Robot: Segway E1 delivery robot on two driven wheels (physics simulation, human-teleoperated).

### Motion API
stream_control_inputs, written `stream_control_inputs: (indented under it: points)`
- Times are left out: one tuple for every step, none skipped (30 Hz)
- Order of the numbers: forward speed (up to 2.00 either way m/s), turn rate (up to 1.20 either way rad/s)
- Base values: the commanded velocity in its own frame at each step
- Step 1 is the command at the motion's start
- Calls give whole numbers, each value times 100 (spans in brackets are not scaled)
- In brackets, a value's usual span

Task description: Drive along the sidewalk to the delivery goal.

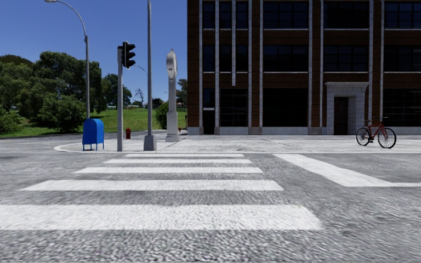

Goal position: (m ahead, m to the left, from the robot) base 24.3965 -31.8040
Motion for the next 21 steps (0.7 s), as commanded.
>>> stream_control_inputs:
  points:
    - [117,0]
    - [117,0]
    - [117,0]
    - [117,0]
    - [118,0]
    - [118,0]
    - [120,0]
    - [125,0]
    - [125,0]
    - [129,0]
    - [200,0]
    - [200,0]
    - [200,0]
    - [200,0]
    - [200,0]
    - [200,0]
    - [200,0]
    - [200,0]
    - [200,0]
    - [200,0]
    - [200,0]
